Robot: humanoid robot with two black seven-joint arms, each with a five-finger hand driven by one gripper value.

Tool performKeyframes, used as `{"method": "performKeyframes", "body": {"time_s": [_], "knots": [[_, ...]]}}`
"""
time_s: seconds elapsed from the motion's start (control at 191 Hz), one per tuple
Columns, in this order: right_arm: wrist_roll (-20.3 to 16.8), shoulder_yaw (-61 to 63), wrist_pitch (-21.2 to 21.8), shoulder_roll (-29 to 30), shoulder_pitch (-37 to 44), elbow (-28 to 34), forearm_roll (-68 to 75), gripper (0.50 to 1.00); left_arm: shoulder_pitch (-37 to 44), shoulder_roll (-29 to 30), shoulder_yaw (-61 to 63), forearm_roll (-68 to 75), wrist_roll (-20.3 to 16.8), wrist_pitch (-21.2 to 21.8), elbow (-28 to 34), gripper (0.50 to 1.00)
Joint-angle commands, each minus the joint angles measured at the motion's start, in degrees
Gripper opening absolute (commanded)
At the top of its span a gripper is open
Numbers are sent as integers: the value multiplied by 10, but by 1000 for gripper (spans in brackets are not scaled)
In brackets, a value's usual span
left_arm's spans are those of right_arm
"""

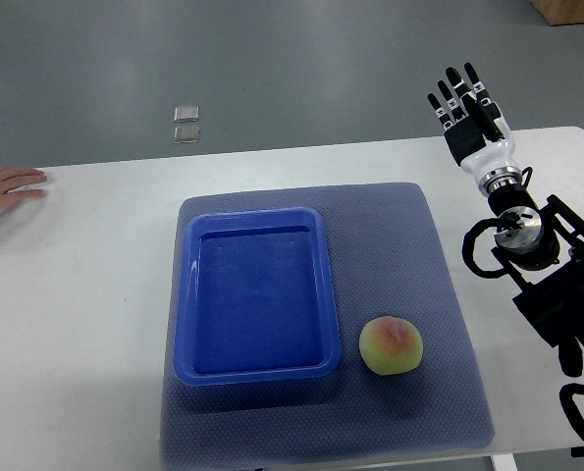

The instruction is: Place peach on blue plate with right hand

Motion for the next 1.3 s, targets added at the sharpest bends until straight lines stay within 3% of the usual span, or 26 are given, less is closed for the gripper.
{"method": "performKeyframes", "body": {"time_s": [0.0, 0.425, 0.624, 0.634, 0.702, 0.828, 0.881, 0.886, 0.928, 1.033, 1.111, 1.164, 1.169, 1.19, 1.269, 1.274, 1.295], "knots": [[0, 0, -2, 0, 0, 1, 0, 932, 0, 0, 0, 0, 0, 0, 0, 1000], [-2, -40, -2, -10, 30, 1, -2, 932, 0, 0, 0, 0, 0, 0, 0, 1000], [-4, -151, 4, -66, 86, 2, -73, 932, 0, 0, 1, 0, -1, 0, -1, 1000], [-22, -220, 5, -93, 113, 11, -125, 932, 0, 0, 1, 0, -1, -1, -1, 1000], [-42, -303, 5, -134, 152, 18, -173, 932, 0, 0, 1, 0, -1, -1, -2, 1000], [-51, -541, 10, -182, 274, 20, -234, 932, 0, 0, 1, 0, -1, -1, -8, 1000], [-51, -541, 10, -182, 274, 20, -234, 932, 0, 0, 1, 0, -1, -1, -8, 1000], [-51, -662, 20, -197, 339, 21, -242, 932, 0, 0, 1, 0, -1, -1, -9, 1000], [-53, -761, 36, -203, 401, 26, -243, 932, 0, 0, 1, 0, -1, -1, -8, 1000], [-55, -954, 77, -197, 538, 60, -243, 932, 0, 0, 1, 0, -1, -1, -7, 1000], [-64, -1071, 122, -179, 640, 122, -243, 932, 0, 0, 1, 0, -1, -1, -7, 1000], [-64, -1071, 122, -179, 640, 122, -243, 932, 0, 0, 1, 0, -1, -1, -7, 1000], [-71, -1124, 154, -161, 700, 162, -241, 932, 0, 0, 1, 0, -1, -1, -7, 1000], [-75, -1142, 169, -150, 720, 178, -239, 932, 0, 0, 1, 0, -1, -1, -8, 1000], [-81, -1163, 185, -135, 747, 202, -239, 932, 0, 0, 1, 1, -1, -1, -8, 1000], [-88, -1184, 205, -118, 778, 239, -232, 932, -1, 0, 1, 3, -1, -2, -9, 1000], [-90, -1189, 209, -114, 788, 254, -227, 932, -1, 0, 1, 3, -1, -2, -9, 1000]]}}
